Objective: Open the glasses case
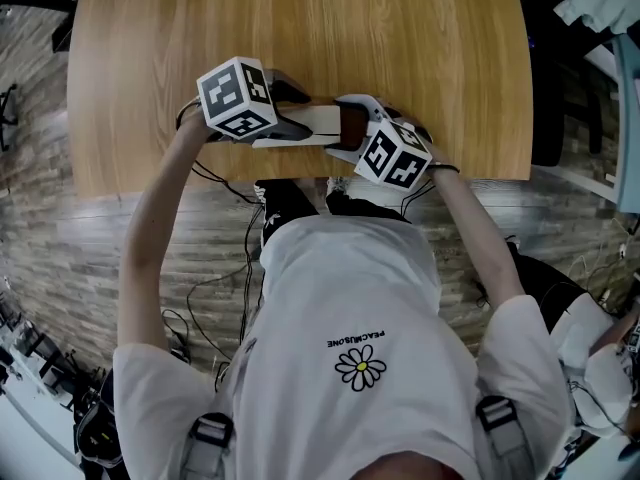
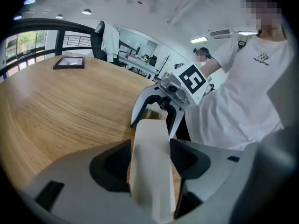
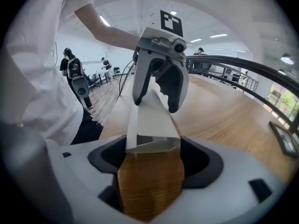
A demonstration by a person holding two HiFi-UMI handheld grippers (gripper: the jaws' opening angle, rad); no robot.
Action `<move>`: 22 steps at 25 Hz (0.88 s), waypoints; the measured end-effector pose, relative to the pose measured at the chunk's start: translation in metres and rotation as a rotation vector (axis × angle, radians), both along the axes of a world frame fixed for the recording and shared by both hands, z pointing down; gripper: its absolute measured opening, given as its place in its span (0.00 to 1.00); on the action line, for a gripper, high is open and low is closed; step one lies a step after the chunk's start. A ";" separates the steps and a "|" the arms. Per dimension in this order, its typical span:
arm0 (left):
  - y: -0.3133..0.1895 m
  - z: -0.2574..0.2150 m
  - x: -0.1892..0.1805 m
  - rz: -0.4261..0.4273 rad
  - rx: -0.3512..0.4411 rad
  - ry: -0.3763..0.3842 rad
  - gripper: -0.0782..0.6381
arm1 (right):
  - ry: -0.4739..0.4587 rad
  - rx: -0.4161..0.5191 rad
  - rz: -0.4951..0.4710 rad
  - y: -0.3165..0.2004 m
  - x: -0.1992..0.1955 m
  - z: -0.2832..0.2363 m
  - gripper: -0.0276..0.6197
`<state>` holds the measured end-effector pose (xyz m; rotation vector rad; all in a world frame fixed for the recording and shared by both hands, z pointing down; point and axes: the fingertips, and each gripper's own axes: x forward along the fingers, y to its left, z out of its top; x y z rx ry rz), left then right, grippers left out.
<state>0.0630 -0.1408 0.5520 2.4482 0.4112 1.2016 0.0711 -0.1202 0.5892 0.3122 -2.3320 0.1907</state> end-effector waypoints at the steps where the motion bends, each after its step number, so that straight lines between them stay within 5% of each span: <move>1: -0.001 0.000 0.001 0.005 0.008 -0.003 0.49 | -0.001 0.008 0.012 -0.001 0.001 0.000 0.57; 8: -0.016 -0.007 0.000 -0.025 0.058 0.019 0.49 | -0.009 0.114 0.096 -0.004 0.005 -0.004 0.62; 22: -0.062 0.003 -0.008 -0.134 0.348 -0.009 0.46 | -0.003 0.125 0.163 -0.004 0.010 -0.004 0.63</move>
